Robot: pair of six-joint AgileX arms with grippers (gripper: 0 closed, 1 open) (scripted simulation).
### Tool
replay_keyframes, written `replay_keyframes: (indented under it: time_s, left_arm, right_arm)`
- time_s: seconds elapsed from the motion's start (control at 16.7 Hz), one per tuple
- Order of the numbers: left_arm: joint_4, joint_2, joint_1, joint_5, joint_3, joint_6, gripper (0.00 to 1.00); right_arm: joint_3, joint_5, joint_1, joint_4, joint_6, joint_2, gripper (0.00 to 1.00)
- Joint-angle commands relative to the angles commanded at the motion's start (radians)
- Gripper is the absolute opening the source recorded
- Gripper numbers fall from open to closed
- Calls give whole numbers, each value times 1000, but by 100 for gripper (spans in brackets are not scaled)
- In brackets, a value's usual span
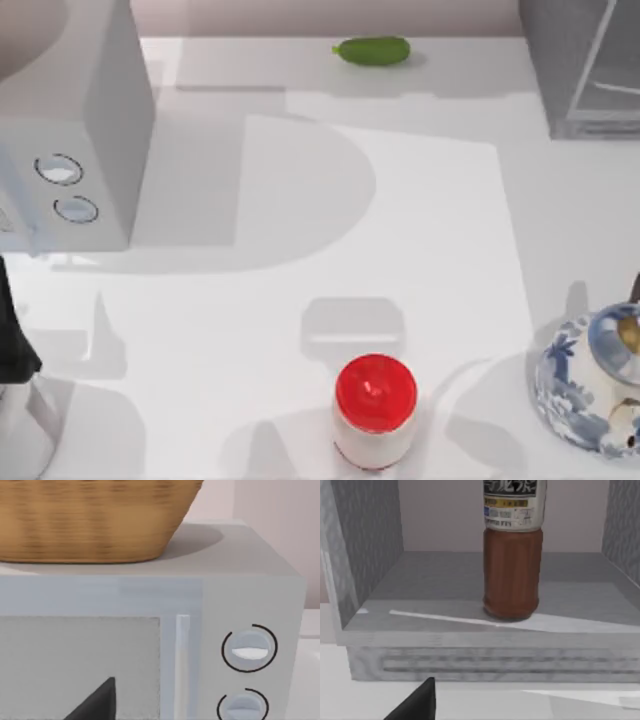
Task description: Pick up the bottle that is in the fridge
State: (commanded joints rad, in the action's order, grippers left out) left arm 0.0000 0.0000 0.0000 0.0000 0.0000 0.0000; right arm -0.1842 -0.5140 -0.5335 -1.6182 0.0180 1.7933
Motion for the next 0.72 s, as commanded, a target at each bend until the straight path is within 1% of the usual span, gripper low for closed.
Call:
replay_keyframes:
  time_s: [0.24, 0.36, 0.54, 0.72]
  left_arm:
    - [0, 0, 0, 0, 0, 0, 100]
    - [0, 0, 0, 0, 0, 0, 100]
    - [0, 0, 0, 0, 0, 0, 100]
    - [0, 0, 0, 0, 0, 0, 100]
  right_arm:
    - [0, 3, 5, 4, -1, -1, 100]
    - [-35, 17, 17, 24, -2, 17, 100]
    - [-166, 66, 58, 99, -4, 72, 100]
    - [-384, 135, 123, 222, -5, 156, 100]
